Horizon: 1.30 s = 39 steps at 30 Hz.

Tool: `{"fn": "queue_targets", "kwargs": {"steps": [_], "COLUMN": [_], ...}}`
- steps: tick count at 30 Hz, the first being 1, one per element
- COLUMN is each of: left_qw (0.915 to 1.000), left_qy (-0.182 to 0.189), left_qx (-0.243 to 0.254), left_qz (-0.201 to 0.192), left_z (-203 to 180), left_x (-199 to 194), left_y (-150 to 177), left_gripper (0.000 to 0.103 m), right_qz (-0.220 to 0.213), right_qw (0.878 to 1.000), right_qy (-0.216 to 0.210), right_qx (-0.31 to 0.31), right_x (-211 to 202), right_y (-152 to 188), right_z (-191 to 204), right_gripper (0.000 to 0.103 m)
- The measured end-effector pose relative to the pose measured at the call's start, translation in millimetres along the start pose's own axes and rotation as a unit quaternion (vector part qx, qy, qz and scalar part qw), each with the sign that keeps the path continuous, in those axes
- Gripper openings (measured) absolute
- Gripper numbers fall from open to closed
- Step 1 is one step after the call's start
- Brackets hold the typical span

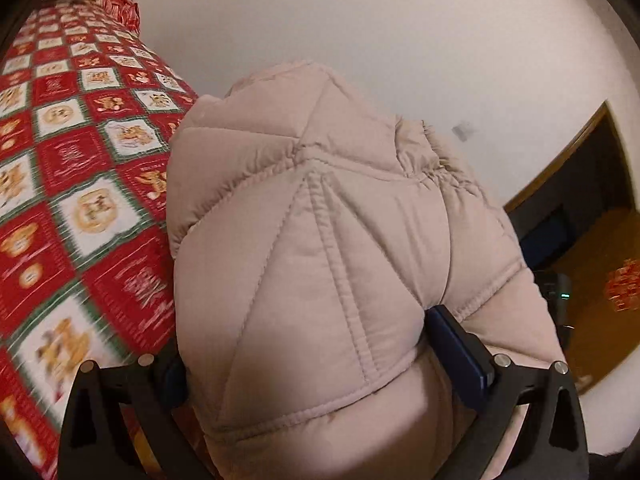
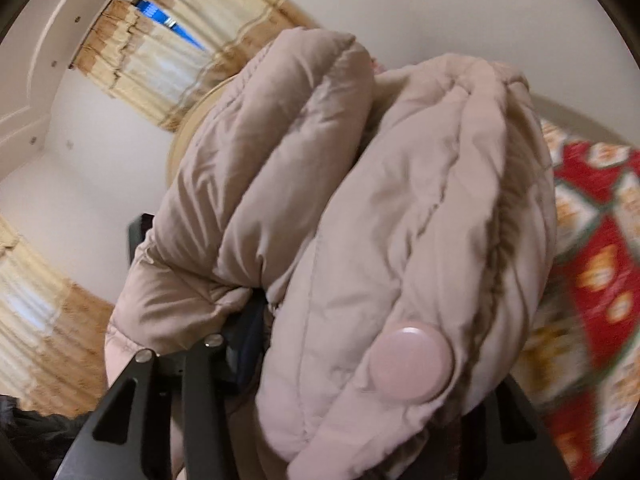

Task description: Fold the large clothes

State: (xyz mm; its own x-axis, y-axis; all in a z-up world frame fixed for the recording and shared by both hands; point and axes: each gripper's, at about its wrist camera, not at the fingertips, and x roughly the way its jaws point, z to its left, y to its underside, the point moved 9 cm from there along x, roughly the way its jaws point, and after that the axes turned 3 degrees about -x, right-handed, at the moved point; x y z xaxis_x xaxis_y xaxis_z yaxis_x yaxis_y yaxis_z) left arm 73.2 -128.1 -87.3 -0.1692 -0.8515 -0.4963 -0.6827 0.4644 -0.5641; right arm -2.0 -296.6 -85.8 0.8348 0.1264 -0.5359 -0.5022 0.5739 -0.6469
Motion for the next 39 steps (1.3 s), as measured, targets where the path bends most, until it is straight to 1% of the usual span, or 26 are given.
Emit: {"fn": "queue_targets", "kwargs": {"steps": [3,4,6,7,9,10,11,13,15,16,17,18,19,20,21,22,24,25,27,29,30,32,33,36,39], "left_qw": [0.9976,0.9969,0.9955,0.9939,0.992,0.9914,0.9913,0.9915,0.9919,0.9916,0.9911,0.9905,0.989,0.9876,0.9866,0.985,0.9829,0.9811,0.9771,0.9729,0.9704,0.9617,0.9568,0.949,0.9404], "left_qy": [-0.069,-0.078,-0.092,-0.106,-0.121,-0.127,-0.129,-0.129,-0.126,-0.129,-0.132,-0.137,-0.146,-0.154,-0.16,-0.168,-0.18,-0.189,-0.207,-0.224,-0.234,-0.264,-0.279,-0.299,-0.324], "left_qx": [0.004,-0.006,-0.023,-0.028,-0.034,-0.031,-0.025,-0.006,0.001,0.001,0.002,0.004,0.011,0.018,0.021,0.026,0.028,0.03,0.036,0.046,0.052,0.063,0.072,0.085,0.089], "left_qz": [0.002,-0.003,-0.008,-0.008,-0.008,-0.012,-0.013,-0.015,-0.015,-0.015,-0.015,-0.016,-0.019,-0.021,-0.023,-0.026,-0.029,-0.031,-0.033,-0.032,-0.032,-0.037,-0.042,-0.05,-0.053], "left_z": [20.6,28.1,36.7,43.0,50.7,53.9,55.6,56.6,61.2,65.4,65.5,63.1,62.4,59.9,58.5,57.0,56.5,55.6,52.6,49.7,48.2,44.2,42.4,42.2,43.9], "left_x": [34.9,38.0,38.9,39.6,45.1,45.6,51.2,50.3,50.3,50.8,50.5,49.4,49.1,49.0,48.5,47.5,45.7,43.9,40.9,39.5,38.8,35.0,33.6,31.9,30.7], "left_y": [-7.0,-9.9,-10.9,-11.8,-12.3,-10.5,-10.5,-6.3,-6.1,-7.2,-6.2,-5.5,-5.6,-6.0,-5.3,-5.3,-6.0,-5.4,-5.6,-7.8,-8.4,-9.5,-10.7,-9.4,-8.0], "left_gripper": [0.102,0.102,0.102,0.102,0.102,0.102,0.102,0.102,0.102,0.102,0.102,0.102,0.102,0.102,0.102,0.102,0.102,0.102,0.102,0.102,0.102,0.102,0.102,0.102,0.102], "right_qz": [-0.002,-0.004,-0.016,-0.018,-0.012,-0.008,-0.001,0.004,-0.019,-0.038,-0.05,-0.061,-0.074,-0.086,-0.096,-0.101,-0.096,-0.089,-0.076,-0.053,-0.044,-0.024,-0.025,-0.027,-0.033], "right_qw": [1.0,1.0,1.0,1.0,0.999,0.998,0.997,0.995,0.995,0.995,0.994,0.992,0.99,0.989,0.987,0.987,0.982,0.977,0.97,0.972,0.973,0.974,0.974,0.975,0.974], "right_qy": [0.028,0.025,0.01,0.005,0.003,0.0,-0.008,-0.008,0.021,0.051,0.079,0.104,0.119,0.124,0.119,0.114,0.111,0.123,0.147,0.155,0.16,0.176,0.178,0.185,0.193], "right_qx": [-0.009,0.003,0.019,0.022,0.04,0.056,0.076,0.095,0.092,0.077,0.061,0.039,0.01,-0.015,-0.043,-0.059,-0.115,-0.146,-0.176,-0.167,-0.16,-0.144,-0.137,-0.118,-0.116], "right_x": [12.9,24.4,26.5,34.1,42.5,39.8,39.1,23.9,-7.3,-28.5,-40.3,-57.3,-71.3,-80.3,-86.0,-90.3,-76.7,-63.2,-35.5,-6.2,2.3,22.0,26.3,32.8,40.2], "right_y": [-0.2,-2.6,-5.2,-7.1,-4.9,-2.0,1.8,9.3,12.0,12.4,13.6,14.8,11.3,5.8,-0.8,-3.1,-8.8,-10.2,-17.4,-24.1,-16.6,-10.5,-8.2,-0.5,6.1], "right_z": [-35.2,-49.1,-64.2,-71.3,-81.1,-86.7,-93.5,-99.9,-102.0,-100.6,-91.6,-81.7,-66.8,-50.9,-30.6,-26.2,8.6,22.5,31.2,30.2,21.3,4.2,-2.4,-21.7,-31.3], "right_gripper": [0.05,0.05,0.05,0.051,0.062,0.07,0.075,0.076,0.077,0.078,0.078,0.077,0.065,0.053,0.05,0.049,0.048,0.048,0.048,0.047,0.047,0.047,0.046,0.046,0.046]}}
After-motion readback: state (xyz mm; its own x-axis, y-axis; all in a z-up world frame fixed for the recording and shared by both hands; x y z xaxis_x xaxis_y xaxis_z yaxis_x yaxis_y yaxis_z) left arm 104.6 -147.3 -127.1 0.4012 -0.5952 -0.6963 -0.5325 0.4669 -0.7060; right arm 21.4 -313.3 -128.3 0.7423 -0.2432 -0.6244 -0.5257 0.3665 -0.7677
